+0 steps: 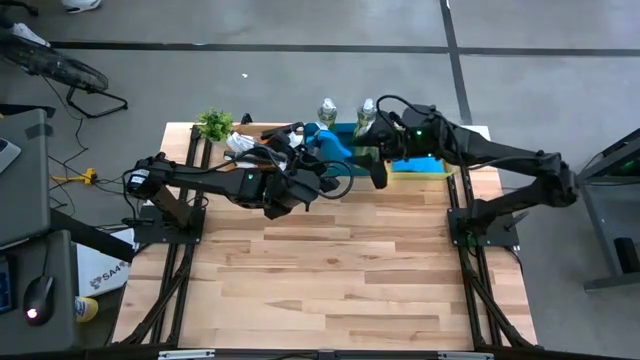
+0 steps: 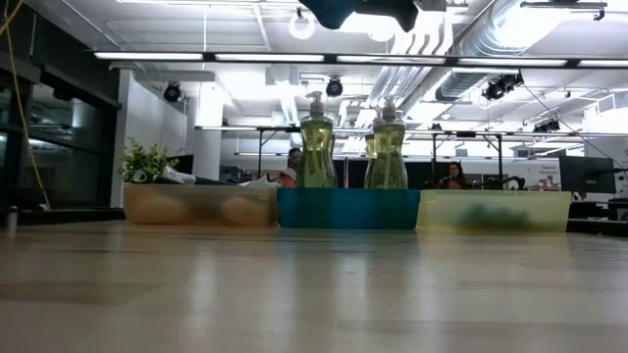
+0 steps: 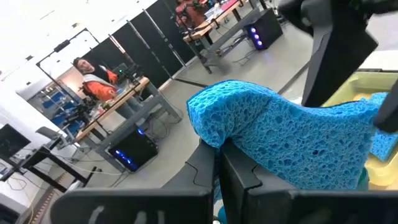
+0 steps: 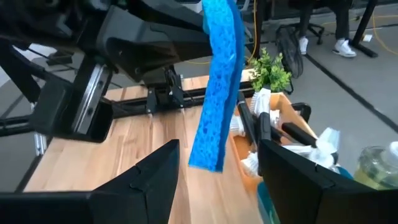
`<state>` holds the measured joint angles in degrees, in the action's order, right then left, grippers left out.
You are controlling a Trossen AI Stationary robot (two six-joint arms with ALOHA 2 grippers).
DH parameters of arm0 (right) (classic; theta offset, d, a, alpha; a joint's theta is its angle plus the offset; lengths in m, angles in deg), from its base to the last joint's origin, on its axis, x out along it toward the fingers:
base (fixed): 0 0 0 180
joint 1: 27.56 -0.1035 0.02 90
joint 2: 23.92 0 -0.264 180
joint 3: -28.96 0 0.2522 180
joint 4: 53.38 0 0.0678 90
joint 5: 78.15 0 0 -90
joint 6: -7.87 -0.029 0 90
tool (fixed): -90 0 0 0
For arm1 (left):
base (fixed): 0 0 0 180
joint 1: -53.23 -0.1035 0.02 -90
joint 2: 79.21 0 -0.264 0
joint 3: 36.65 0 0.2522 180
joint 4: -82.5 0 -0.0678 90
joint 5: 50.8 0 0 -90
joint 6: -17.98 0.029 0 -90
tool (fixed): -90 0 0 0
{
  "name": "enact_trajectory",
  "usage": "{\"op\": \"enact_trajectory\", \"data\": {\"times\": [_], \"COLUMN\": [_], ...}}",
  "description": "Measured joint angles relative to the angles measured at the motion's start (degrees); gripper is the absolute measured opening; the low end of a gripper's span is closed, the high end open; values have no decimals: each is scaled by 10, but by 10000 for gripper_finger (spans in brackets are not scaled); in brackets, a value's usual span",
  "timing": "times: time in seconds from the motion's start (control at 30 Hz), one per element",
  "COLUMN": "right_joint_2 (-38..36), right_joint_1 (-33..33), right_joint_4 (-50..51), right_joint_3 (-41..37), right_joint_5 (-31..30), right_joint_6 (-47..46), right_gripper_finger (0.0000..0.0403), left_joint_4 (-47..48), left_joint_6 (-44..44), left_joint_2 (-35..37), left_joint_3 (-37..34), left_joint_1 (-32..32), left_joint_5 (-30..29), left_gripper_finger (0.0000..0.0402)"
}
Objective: Pick & Place Kitchen Sink Supplies
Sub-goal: Put the blue sponge into the yellow bin
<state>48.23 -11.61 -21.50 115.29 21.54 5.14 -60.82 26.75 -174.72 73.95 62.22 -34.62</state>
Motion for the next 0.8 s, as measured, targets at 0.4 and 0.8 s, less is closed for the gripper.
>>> {"op": "enact_trajectory", "data": {"times": [0.4,0.8], "right_joint_2": [31,31], "right_joint_1": [0,0], "right_joint_4": [-48,-55], "right_joint_3": [0,0], "right_joint_5": [18,38], "right_joint_6": [-20,-23], "right_gripper_finger": [152,44], "left_joint_4": [1,1], "left_joint_6": [0,-2], "left_joint_2": [0,0], "left_joint_3": [0,0], "left_joint_1": [0,0], "left_joint_5": [12,17], "left_gripper_finger": [0,4]}}
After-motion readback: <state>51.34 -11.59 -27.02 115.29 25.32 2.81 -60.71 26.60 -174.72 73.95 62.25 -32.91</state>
